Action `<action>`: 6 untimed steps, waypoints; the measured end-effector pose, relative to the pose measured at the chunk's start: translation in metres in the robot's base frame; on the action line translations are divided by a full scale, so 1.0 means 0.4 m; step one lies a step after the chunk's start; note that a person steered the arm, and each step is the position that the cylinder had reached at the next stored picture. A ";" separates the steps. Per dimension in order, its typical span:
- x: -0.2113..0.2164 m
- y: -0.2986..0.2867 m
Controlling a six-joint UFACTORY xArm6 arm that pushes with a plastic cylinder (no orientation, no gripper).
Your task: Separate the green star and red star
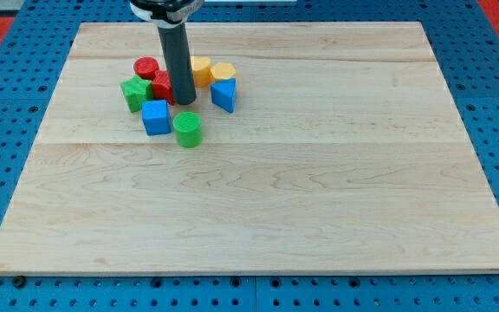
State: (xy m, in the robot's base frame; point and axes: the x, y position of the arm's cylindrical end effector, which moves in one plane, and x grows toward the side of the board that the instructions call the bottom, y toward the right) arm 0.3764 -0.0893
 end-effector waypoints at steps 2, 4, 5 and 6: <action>-0.030 -0.077; -0.059 -0.174; -0.092 -0.144; -0.140 -0.108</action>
